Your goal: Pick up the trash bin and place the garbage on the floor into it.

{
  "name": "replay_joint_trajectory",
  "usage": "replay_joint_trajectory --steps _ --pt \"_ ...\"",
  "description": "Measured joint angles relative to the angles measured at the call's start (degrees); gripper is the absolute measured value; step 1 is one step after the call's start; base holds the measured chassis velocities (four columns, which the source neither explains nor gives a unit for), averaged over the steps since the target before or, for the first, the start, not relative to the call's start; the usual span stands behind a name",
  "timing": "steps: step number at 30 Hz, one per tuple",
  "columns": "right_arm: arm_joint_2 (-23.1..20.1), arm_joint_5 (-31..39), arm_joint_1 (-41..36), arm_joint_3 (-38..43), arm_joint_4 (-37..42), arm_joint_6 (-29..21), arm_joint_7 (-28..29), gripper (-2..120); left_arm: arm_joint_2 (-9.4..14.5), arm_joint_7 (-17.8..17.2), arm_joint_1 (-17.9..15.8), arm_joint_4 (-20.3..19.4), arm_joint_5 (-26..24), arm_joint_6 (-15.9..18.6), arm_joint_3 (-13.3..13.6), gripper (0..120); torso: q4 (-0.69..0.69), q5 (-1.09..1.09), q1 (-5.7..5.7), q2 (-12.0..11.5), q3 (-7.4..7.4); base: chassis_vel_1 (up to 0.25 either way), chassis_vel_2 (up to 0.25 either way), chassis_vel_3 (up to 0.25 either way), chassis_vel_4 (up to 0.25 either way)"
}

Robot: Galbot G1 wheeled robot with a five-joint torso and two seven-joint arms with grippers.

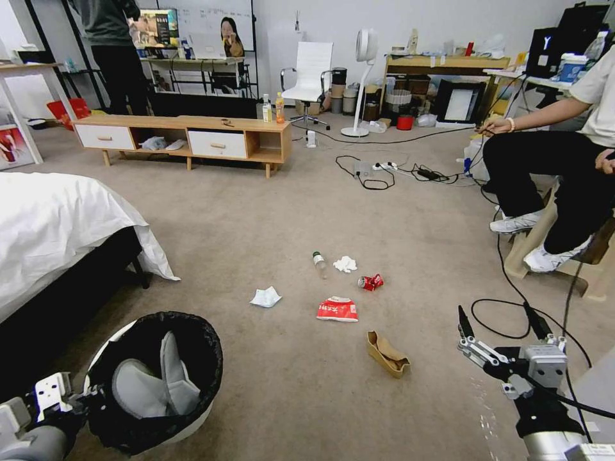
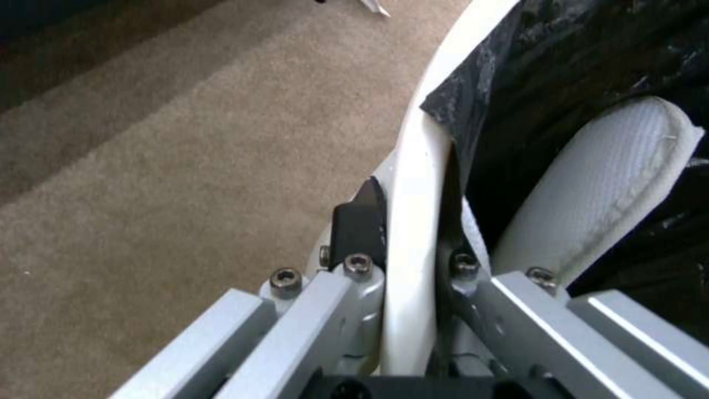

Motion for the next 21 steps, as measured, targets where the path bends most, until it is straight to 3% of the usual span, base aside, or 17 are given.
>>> replay_joint_trajectory --steps 9,21 --pt "-0.12 -0.08 -0.21 0.12 -0.07 0.17 0.01 100 -0.01 0.03 -0.07 -0.08 0.05 0.00 -0.19 2 0.00 0.00 0.00 0.00 0.00 -0.014 0.020 0.016 -0.022" --pt "-0.37 -0.16 -0.40 0.27 -0.05 0.26 0.00 100 -0.28 0.06 -0.02 -0.30 0.16 0.00 -0.30 2 0.00 0.00 0.00 0.00 0.00 -0.118 0.116 0.113 -0.116"
